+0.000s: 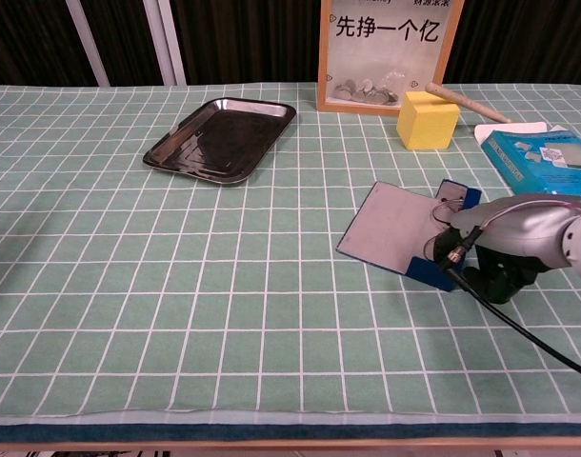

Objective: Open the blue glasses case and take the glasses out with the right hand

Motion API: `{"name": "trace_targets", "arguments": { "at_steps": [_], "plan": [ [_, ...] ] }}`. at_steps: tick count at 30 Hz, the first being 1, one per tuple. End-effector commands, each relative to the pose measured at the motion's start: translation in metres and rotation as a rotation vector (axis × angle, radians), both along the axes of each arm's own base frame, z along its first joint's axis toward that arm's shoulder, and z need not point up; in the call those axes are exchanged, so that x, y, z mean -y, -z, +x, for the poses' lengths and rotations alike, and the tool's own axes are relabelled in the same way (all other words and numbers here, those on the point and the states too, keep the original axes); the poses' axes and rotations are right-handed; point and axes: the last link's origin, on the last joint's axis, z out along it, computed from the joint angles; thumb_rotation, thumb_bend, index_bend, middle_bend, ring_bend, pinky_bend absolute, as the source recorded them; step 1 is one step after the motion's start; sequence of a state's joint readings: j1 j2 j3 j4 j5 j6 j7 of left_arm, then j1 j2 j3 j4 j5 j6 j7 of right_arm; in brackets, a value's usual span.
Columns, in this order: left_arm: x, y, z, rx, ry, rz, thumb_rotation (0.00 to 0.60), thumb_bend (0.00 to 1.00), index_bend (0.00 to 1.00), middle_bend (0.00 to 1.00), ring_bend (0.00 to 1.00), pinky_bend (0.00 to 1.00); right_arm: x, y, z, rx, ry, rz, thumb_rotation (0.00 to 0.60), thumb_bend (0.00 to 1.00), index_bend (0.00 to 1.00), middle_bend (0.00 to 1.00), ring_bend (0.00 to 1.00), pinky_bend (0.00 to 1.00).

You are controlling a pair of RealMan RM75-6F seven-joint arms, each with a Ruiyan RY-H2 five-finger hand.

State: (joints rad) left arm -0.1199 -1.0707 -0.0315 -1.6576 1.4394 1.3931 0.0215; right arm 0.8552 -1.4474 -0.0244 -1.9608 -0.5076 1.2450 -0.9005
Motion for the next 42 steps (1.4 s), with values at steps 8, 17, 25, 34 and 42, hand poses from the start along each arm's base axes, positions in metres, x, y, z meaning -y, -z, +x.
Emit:
{"name": "trace_targets", "arguments": {
  "at_steps": [8,17,25,34,42],
  "plan": [
    [0.000,-0.001,0.000,0.002,0.000,0.005,0.600,0.07,0.00,0.00,0.00,0.00,0.004,-0.014,-0.020,-0.091,0.059,-0.032,0.600,0.74,0.36,0.99,0.99,1.00],
    [0.000,-0.002,0.000,0.004,0.000,0.010,0.600,0.07,0.00,0.00,0.00,0.00,0.014,-0.021,-0.035,-0.178,0.129,-0.075,0.600,0.74,0.36,0.99,0.99,1.00],
    [0.000,-0.002,0.001,0.005,0.000,0.010,0.600,0.07,0.00,0.00,0.00,0.00,0.013,-0.027,-0.020,-0.068,0.152,-0.089,0.600,0.74,0.35,0.99,0.98,1.00],
    [0.000,-0.003,0.000,0.005,-0.003,0.013,0.600,0.07,0.00,0.00,0.00,0.00,0.021,-0.035,0.002,0.092,0.138,-0.117,0.600,0.72,0.25,0.98,0.98,1.00],
    [0.000,-0.003,0.000,0.004,-0.002,0.014,0.600,0.07,0.00,0.00,0.00,0.00,0.046,-0.036,0.003,0.116,0.165,-0.174,0.600,0.70,0.08,0.98,0.98,1.00]
  ]
}}
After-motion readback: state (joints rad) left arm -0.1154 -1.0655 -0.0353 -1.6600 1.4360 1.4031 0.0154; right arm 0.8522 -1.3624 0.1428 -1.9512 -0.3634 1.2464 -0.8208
